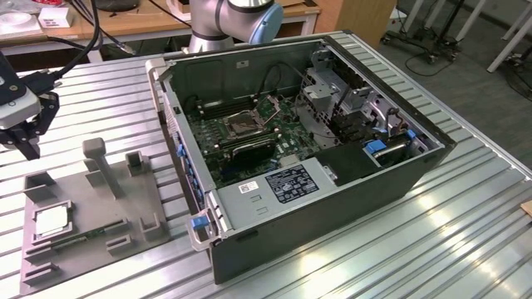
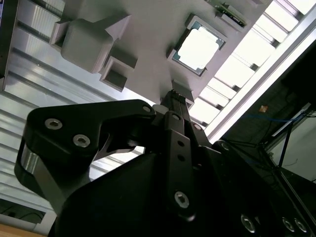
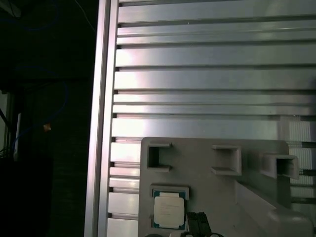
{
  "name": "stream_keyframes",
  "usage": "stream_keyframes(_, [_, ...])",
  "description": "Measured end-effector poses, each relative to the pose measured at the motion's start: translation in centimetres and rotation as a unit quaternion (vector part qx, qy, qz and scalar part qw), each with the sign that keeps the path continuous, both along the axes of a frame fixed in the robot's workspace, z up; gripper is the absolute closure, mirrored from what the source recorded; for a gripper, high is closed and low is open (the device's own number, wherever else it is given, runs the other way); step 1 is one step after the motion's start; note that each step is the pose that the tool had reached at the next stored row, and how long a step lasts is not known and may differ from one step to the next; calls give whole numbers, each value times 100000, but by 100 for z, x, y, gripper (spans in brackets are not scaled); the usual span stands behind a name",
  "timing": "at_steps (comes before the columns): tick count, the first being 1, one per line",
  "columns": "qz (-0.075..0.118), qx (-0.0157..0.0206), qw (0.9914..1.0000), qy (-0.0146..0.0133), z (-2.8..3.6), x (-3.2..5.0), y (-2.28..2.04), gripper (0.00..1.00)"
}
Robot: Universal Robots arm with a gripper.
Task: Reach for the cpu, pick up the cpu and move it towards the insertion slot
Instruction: 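Reach for the cpu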
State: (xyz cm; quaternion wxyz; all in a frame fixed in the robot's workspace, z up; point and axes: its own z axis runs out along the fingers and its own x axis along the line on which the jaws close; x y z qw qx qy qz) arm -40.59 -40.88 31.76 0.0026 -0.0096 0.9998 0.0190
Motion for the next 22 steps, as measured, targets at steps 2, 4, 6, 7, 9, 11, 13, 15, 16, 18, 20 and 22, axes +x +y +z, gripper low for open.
stream_keyframes(2, [1, 5, 100000, -6, -16, 0, 0, 90])
stream_keyframes(4, [-1, 1, 100000, -3, -29, 0, 0, 90])
stream_keyframes(6, [1, -6, 100000, 5, -36, 0, 0, 90])
stream_keyframes(7, [2, -7, 100000, 8, -36, -1, 0, 90])
stream_keyframes(9, [1, 0, 100000, -3, -39, -1, 0, 90])
stream_keyframes(11, [-8, 5, 100000, -11, -40, -1, -2, 90])
stream_keyframes(13, [-2, 4, 100000, -6, -40, -1, -7, 90])
stream_keyframes(15, [-3, 6, 100000, -10, -42, -1, -12, 90])
stream_keyframes(16, [-4, 3, 100000, -7, -45, -2, -14, 90])
stream_keyframes(18, [0, 0, 100000, -1, -52, -5, -21, 90])
stream_keyframes(20, [3, 3, 100000, -6, -63, -9, -31, 90])
stream_keyframes(22, [1, 2, 100000, -4, -78, -12, -40, 90])
